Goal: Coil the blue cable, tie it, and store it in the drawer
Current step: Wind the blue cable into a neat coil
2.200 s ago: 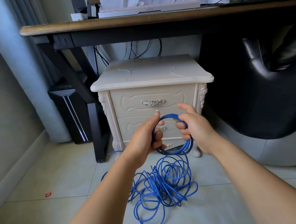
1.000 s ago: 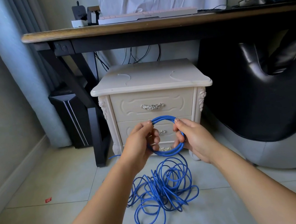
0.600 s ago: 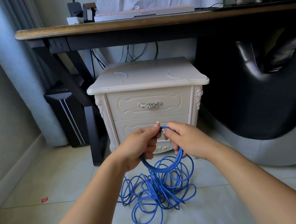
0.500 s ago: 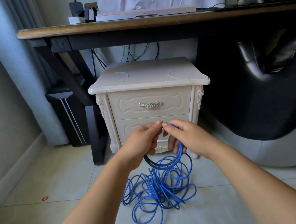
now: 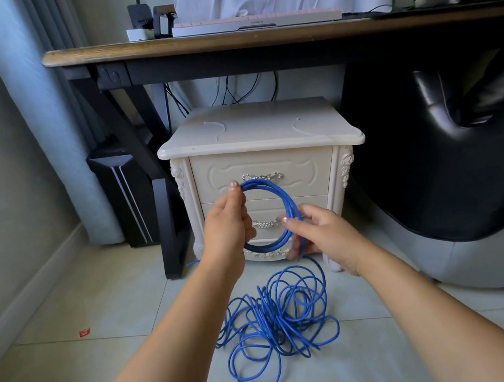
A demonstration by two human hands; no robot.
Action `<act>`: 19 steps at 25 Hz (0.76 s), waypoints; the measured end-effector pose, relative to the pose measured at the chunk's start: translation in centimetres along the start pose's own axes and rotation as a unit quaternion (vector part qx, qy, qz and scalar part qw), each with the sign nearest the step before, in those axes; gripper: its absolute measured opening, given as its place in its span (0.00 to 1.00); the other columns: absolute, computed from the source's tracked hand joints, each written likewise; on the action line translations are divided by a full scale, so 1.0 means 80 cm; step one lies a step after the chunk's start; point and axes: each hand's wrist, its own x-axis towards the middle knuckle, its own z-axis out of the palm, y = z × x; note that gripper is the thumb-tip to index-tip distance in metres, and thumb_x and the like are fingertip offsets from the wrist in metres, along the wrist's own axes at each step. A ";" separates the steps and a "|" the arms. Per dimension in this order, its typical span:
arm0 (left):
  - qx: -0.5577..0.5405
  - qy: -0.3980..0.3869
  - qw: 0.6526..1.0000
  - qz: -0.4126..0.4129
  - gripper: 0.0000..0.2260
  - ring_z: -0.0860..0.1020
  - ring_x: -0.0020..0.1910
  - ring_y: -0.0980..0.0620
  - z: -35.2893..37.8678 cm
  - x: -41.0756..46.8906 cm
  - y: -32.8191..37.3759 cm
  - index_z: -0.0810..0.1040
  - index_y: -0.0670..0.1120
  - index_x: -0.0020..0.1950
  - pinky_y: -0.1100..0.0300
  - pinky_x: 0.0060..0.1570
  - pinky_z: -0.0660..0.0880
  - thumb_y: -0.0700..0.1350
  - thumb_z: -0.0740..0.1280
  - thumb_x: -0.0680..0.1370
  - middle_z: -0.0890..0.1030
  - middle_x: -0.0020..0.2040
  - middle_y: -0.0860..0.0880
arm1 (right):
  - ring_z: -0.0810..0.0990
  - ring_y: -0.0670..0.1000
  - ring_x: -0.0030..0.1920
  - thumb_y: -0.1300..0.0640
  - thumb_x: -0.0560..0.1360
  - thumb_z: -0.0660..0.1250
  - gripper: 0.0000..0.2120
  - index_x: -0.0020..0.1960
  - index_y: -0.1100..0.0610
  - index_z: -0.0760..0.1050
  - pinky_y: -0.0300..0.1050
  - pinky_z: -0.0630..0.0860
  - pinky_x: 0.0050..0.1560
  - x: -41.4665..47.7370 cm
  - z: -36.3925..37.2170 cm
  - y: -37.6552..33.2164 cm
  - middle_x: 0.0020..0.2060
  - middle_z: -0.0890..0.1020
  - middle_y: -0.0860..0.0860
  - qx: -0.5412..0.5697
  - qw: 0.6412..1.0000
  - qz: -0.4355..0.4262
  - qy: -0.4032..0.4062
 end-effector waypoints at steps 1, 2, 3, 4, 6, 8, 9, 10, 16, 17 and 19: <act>-0.026 0.016 0.999 -0.011 0.16 0.55 0.23 0.57 0.000 0.002 -0.001 0.67 0.48 0.37 0.65 0.22 0.54 0.51 0.58 0.84 0.58 0.27 0.54 | 0.81 0.51 0.32 0.54 0.80 0.64 0.06 0.52 0.53 0.79 0.55 0.79 0.49 0.000 0.005 0.001 0.40 0.82 0.52 0.043 0.999 0.014 -0.008; -0.052 0.025 0.998 -0.024 0.16 0.55 0.23 0.57 0.001 0.002 -0.003 0.68 0.48 0.37 0.65 0.22 0.54 0.52 0.58 0.84 0.58 0.27 0.54 | 0.80 0.50 0.33 0.55 0.81 0.62 0.07 0.52 0.54 0.79 0.52 0.79 0.46 0.000 0.009 0.002 0.45 0.82 0.53 0.073 0.997 0.025 -0.013; -0.075 0.028 0.996 -0.035 0.16 0.55 0.22 0.57 0.002 0.001 -0.005 0.68 0.48 0.38 0.65 0.22 0.55 0.52 0.58 0.84 0.57 0.26 0.54 | 0.79 0.49 0.35 0.55 0.82 0.60 0.09 0.51 0.55 0.79 0.49 0.77 0.43 -0.001 0.015 0.001 0.45 0.83 0.53 0.102 0.994 0.030 -0.011; -0.095 0.023 0.994 -0.047 0.16 0.55 0.22 0.57 0.003 0.000 -0.008 0.68 0.48 0.38 0.65 0.22 0.57 0.53 0.58 0.84 0.57 0.26 0.54 | 0.80 0.49 0.37 0.55 0.83 0.59 0.10 0.49 0.56 0.78 0.46 0.75 0.41 -0.001 0.018 -0.001 0.44 0.84 0.52 0.135 0.990 0.031 -0.002; -0.124 -0.009 0.989 -0.074 0.16 0.57 0.22 0.56 0.006 -0.003 -0.010 0.69 0.48 0.39 0.65 0.24 0.63 0.54 0.57 0.84 0.57 0.26 0.54 | 0.82 0.51 0.40 0.54 0.83 0.57 0.12 0.45 0.57 0.74 0.47 0.75 0.42 -0.001 0.019 -0.008 0.35 0.84 0.52 0.239 0.970 0.033 0.022; -0.146 -0.054 0.982 -0.102 0.15 0.61 0.23 0.55 0.006 -0.007 -0.008 0.70 0.47 0.40 0.64 0.28 0.69 0.52 0.57 0.84 0.59 0.26 0.53 | 0.82 0.53 0.35 0.54 0.83 0.57 0.13 0.44 0.58 0.71 0.51 0.77 0.44 -0.002 0.015 -0.014 0.28 0.76 0.52 0.354 0.934 0.039 0.027; -0.157 -0.073 0.978 -0.118 0.14 0.63 0.23 0.55 0.005 -0.008 -0.007 0.70 0.46 0.41 0.62 0.30 0.72 0.50 0.57 0.84 0.61 0.26 0.52 | 0.78 0.51 0.30 0.53 0.83 0.57 0.13 0.44 0.58 0.71 0.50 0.78 0.41 -0.003 0.013 -0.016 0.26 0.72 0.51 0.392 0.919 0.044 0.026; -0.168 -0.089 0.972 -0.135 0.13 0.64 0.24 0.55 0.002 -0.009 -0.006 0.71 0.45 0.42 0.61 0.33 0.73 0.49 0.57 0.84 0.63 0.26 0.52 | 0.73 0.49 0.26 0.53 0.83 0.57 0.13 0.44 0.58 0.71 0.47 0.77 0.37 -0.004 0.011 -0.018 0.25 0.69 0.49 0.408 0.911 0.049 0.026; -0.085 -0.159 0.968 -0.175 0.12 0.63 0.25 0.52 -0.014 -0.008 0.007 0.74 0.42 0.45 0.56 0.36 0.74 0.46 0.55 0.79 0.64 0.28 0.49 | 0.58 0.46 0.21 0.53 0.84 0.55 0.14 0.41 0.56 0.68 0.44 0.66 0.33 -0.003 0.007 -0.020 0.22 0.60 0.46 0.260 0.965 0.027 0.031; -0.039 -0.169 0.970 -0.171 0.13 0.61 0.25 0.52 -0.014 -0.007 0.009 0.75 0.42 0.45 0.57 0.35 0.72 0.49 0.56 0.79 0.64 0.28 0.50 | 0.57 0.46 0.21 0.54 0.83 0.56 0.14 0.40 0.56 0.67 0.44 0.66 0.32 -0.004 0.006 -0.021 0.22 0.60 0.46 0.209 0.977 0.018 0.027; 0.063 -0.187 0.967 -0.163 0.18 0.59 0.25 0.53 -0.014 -0.005 0.011 0.77 0.43 0.45 0.59 0.32 0.69 0.56 0.57 0.81 0.63 0.28 0.50 | 0.57 0.46 0.21 0.55 0.83 0.57 0.15 0.39 0.57 0.67 0.43 0.66 0.31 -0.006 0.007 -0.024 0.22 0.60 0.46 0.096 0.995 0.002 0.010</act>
